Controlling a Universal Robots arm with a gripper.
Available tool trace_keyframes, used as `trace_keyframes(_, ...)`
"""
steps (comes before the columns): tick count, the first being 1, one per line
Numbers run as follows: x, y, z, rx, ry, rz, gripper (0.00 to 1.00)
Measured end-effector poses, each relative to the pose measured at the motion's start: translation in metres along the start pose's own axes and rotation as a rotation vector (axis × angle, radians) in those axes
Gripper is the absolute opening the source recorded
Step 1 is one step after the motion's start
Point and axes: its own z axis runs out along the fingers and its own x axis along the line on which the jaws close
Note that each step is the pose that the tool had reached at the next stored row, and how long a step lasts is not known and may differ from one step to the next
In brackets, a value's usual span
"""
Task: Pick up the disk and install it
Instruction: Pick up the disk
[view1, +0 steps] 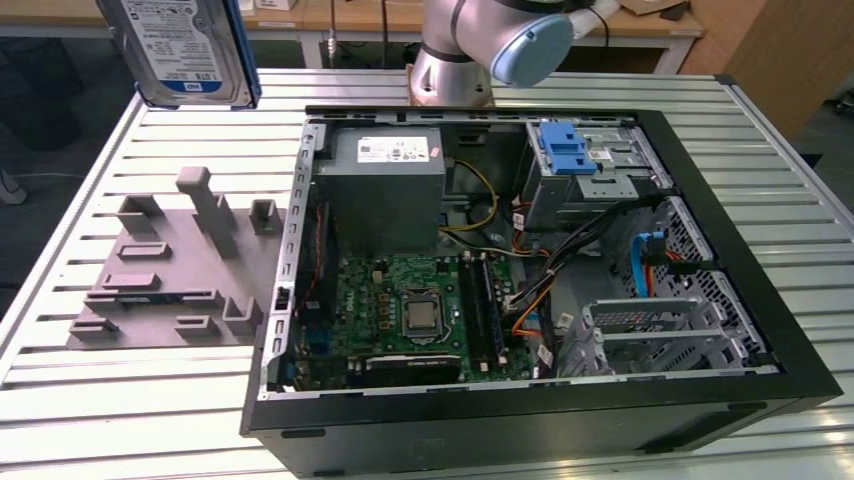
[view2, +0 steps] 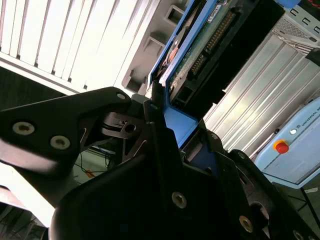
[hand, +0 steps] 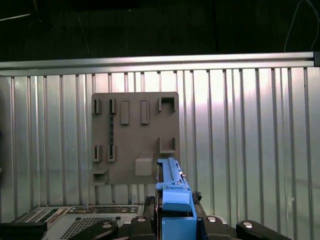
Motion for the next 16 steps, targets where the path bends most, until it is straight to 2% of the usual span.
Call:
trace_keyframes(10,0.0055,-0.0005,0.0,0.0,0.0,0.0,0.36)
trace_keyframes(16,0.006,-0.002,0.0,-0.0001,0.0,0.0,0.36)
